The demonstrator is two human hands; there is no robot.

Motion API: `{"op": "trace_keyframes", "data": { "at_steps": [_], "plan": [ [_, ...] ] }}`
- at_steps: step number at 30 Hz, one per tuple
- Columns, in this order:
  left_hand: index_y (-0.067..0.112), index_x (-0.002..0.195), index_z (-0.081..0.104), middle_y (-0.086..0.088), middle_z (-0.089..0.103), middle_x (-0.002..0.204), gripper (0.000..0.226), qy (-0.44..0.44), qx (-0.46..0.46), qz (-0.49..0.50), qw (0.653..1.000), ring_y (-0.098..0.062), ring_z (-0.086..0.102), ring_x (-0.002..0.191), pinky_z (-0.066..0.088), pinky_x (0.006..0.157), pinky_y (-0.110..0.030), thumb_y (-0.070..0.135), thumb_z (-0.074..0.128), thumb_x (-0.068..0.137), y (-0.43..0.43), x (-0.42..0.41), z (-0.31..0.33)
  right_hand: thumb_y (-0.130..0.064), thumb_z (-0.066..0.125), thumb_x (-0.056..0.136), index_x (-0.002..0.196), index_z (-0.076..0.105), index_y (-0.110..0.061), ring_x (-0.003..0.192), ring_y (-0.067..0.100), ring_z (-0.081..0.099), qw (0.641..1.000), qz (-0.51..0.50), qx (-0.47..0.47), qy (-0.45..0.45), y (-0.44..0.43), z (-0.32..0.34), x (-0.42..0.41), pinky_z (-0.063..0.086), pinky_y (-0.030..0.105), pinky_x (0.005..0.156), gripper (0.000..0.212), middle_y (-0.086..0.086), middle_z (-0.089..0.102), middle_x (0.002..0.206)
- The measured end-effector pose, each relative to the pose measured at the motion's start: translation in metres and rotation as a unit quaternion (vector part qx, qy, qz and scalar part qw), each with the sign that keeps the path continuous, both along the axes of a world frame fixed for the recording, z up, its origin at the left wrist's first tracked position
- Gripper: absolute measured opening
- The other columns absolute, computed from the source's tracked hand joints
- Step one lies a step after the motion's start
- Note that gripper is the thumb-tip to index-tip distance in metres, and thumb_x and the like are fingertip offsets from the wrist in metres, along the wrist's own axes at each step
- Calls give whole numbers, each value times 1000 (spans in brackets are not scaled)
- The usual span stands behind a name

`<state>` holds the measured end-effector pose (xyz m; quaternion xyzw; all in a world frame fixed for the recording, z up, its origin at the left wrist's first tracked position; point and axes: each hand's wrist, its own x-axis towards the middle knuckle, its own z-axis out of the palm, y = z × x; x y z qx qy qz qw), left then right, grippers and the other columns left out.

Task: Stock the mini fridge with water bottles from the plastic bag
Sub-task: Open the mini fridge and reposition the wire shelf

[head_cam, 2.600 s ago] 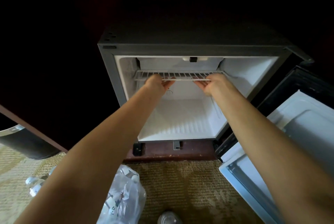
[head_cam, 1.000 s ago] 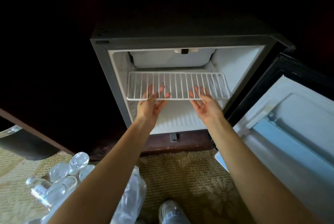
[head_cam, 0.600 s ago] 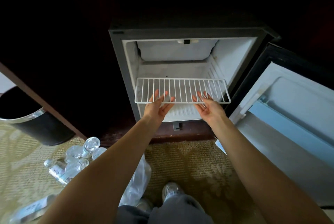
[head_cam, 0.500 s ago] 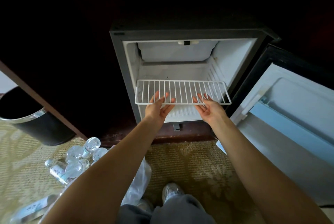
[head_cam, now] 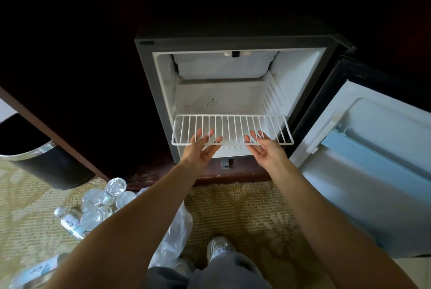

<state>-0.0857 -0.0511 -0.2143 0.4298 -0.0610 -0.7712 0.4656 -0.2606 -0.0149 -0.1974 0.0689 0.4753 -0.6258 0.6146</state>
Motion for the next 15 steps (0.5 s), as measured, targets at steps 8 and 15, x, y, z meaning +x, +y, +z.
{"op": "trace_keyframes", "data": {
  "at_steps": [8, 15],
  "plan": [
    [19, 119, 53, -9, 69, 101, 31, 4, 9, 13, 1000, -31, 69, 82, 60, 70, -36, 1, 51, 94, -4, -5, -7, 8, 50, 93, 101, 57, -5, 106, 34, 63, 1000, -1, -7, 15, -4, -3, -3, 51, 41, 90, 17, 18, 61, 123],
    [19, 120, 52, -7, 69, 99, 32, -46, 6, 5, 999, -27, 71, 66, 60, 59, -33, 1, 52, 94, 7, -4, -6, 9, 46, 93, 124, 54, -2, 90, 31, 67, 998, -15, 22, -54, 18, -21, 5, 59, 42, 68, 34, 15, 67, 110]
  ]
}}
